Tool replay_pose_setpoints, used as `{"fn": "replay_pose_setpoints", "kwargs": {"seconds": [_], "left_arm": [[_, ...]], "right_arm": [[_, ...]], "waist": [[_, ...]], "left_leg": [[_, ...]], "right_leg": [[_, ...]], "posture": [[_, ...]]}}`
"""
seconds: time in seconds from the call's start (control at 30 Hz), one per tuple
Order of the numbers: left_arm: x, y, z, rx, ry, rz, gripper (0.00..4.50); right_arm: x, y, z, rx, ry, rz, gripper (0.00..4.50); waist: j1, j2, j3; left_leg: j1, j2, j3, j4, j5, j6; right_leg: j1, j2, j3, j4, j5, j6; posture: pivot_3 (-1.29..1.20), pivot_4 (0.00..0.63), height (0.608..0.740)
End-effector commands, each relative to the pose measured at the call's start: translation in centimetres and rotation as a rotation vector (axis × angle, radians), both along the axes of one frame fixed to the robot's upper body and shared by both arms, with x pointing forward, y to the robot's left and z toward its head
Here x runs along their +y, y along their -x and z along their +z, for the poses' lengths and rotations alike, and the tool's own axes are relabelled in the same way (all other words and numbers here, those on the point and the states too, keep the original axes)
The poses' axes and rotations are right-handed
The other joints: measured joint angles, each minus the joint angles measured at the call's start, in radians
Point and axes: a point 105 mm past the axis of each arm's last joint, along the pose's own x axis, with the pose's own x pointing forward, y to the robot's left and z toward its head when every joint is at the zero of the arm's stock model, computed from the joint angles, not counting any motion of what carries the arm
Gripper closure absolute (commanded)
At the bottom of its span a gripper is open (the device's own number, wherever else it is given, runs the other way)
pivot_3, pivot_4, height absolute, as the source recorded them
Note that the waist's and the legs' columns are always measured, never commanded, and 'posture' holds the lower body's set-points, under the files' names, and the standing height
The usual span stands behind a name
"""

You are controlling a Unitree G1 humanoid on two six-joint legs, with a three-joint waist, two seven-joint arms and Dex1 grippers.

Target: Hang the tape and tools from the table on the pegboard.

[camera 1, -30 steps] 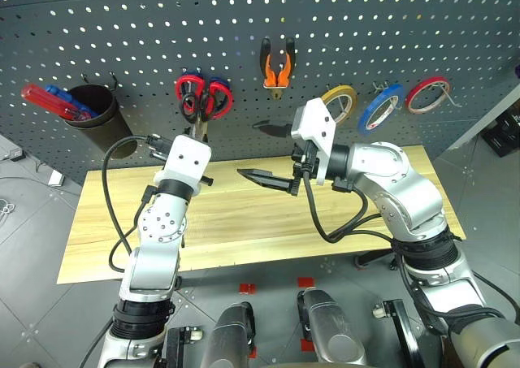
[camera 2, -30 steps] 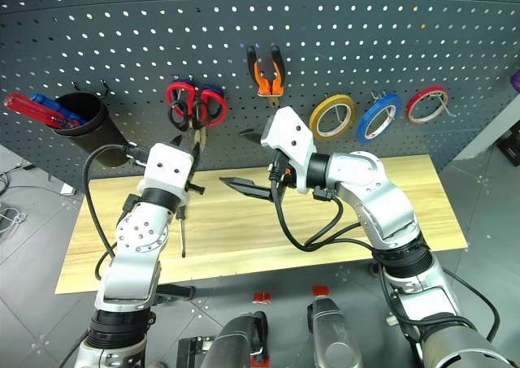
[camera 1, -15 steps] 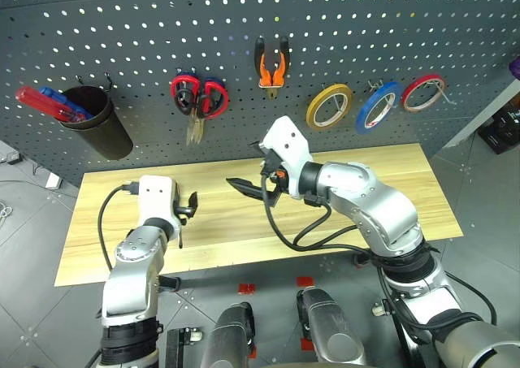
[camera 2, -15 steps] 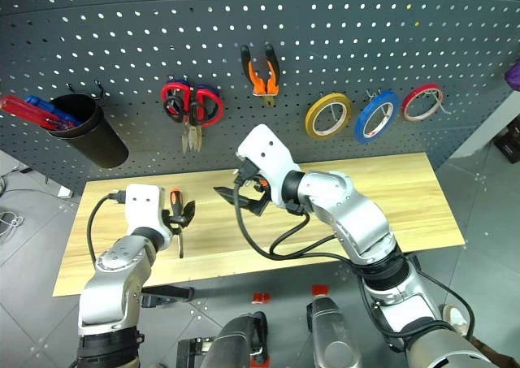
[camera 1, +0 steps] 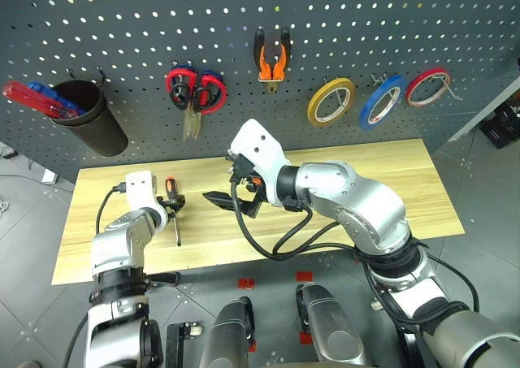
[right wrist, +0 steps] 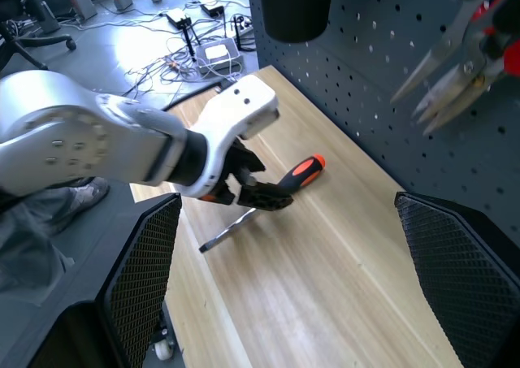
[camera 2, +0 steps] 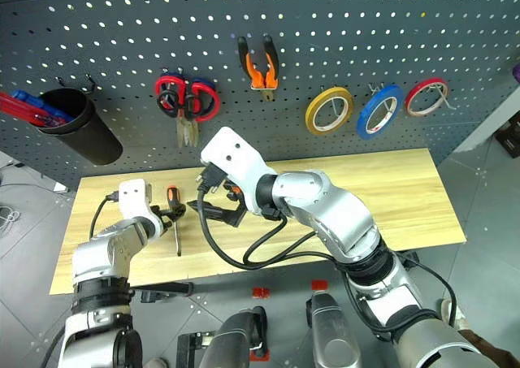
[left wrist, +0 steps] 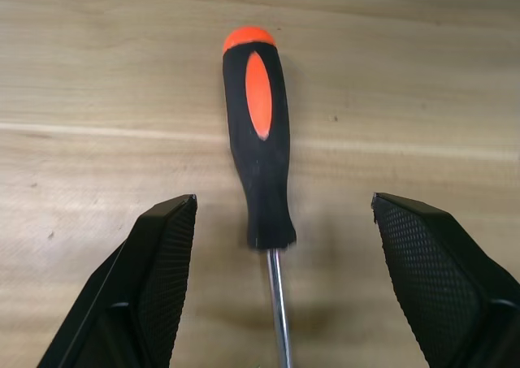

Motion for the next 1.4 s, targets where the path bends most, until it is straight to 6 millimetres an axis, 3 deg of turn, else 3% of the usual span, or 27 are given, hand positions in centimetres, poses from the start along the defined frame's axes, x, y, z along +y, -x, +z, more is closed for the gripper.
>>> {"fn": "replay_pose_setpoints", "kwargs": {"seconds": [0.03, 0.2, 0.43, 0.53, 0.7, 0.87, 1.03, 1.23, 1.4], "left_arm": [[1.8, -0.1, -0.2, 0.007, 0.018, 0.079, 0.86], [2.0, -0.4, -1.4, 0.072, 0.034, 0.077, 0.86], [2.1, -0.5, -1.2, 0.073, -0.029, 0.035, 3.08], [1.9, 0.3, -0.7, 0.047, -0.100, -0.022, 3.95], [1.7, 2.6, 2.4, -0.100, -0.229, -0.102, 3.97], [0.1, 5.4, 8.3, -0.356, -0.407, -0.159, 3.97], [-1.1, 7.8, 16.4, -0.660, -0.647, -0.125, 3.97], [-0.8, 8.9, 24.6, -0.918, -0.786, -0.007, 3.97], [0.3, 8.7, 30.3, -1.084, -0.780, 0.100, 3.97]], "right_arm": [[0.8, 1.1, 1.0, -0.025, -0.013, 0.062, 0.00], [0.7, 0.9, 0.9, -0.009, 0.010, 0.064, 0.00], [0.1, 0.4, 0.3, 0.016, 0.033, 0.049, 0.00], [-0.4, 0.0, 0.1, -0.005, 0.041, 0.038, 0.00], [-1.0, 0.5, 1.1, -0.128, 0.005, 0.090, 0.00], [-2.2, 1.5, 2.4, -0.171, -0.036, 0.162, 0.00], [-2.9, 2.0, 5.0, -0.244, -0.161, 0.206, 0.00], [-2.8, 1.3, 6.3, -0.289, -0.223, 0.197, 0.00], [-2.4, 0.6, 7.1, -0.319, -0.254, 0.182, 0.00]], "waist": [[-0.003, 0.000, 0.002], [-0.005, -0.001, 0.008], [-0.006, 0.000, 0.009], [-0.016, 0.000, 0.009], [-0.034, 0.000, 0.009], [-0.031, 0.000, 0.009], [-0.026, -0.002, 0.008], [-0.024, -0.003, 0.006], [-0.026, -0.005, 0.004]], "left_leg": [[0.000, 0.000, 0.000, 0.000, 0.000, 0.000], [0.000, 0.000, 0.000, -0.001, 0.000, 0.000], [0.000, 0.000, 0.000, 0.000, 0.000, 0.000], [0.000, 0.000, 0.001, -0.001, 0.000, 0.000], [-0.001, 0.000, 0.001, -0.002, 0.001, -0.002], [-0.006, 0.000, 0.000, -0.002, 0.001, -0.002], [-0.008, 0.000, 0.000, -0.001, 0.000, -0.001], [-0.008, 0.000, -0.001, 0.001, 0.001, -0.001], [-0.009, 0.000, -0.001, 0.003, 0.004, -0.006]], "right_leg": [[0.000, 0.000, 0.000, 0.000, 0.000, 0.000], [-0.001, 0.000, -0.001, 0.000, 0.000, 0.000], [-0.001, 0.000, -0.001, 0.000, 0.000, 0.000], [-0.001, -0.001, 0.000, 0.000, 0.000, 0.000], [-0.002, -0.001, 0.000, -0.001, 0.000, 0.000], [-0.005, -0.001, 0.000, -0.003, 0.000, 0.000], [-0.005, -0.001, -0.001, -0.004, 0.000, 0.000], [-0.006, -0.001, -0.002, 0.001, 0.000, -0.001], [-0.007, 0.000, -0.002, 0.002, 0.001, -0.001]], "posture": [[-0.32, 0.376, 0.740], [-0.34, 0.376, 0.740], [-0.33, 0.359, 0.740], [-0.33, 0.351, 0.740], [-0.35, 0.331, 0.740], [-0.34, 0.311, 0.740], [-0.31, 0.280, 0.740], [-0.28, 0.249, 0.740], [-0.28, 0.232, 0.740]]}}
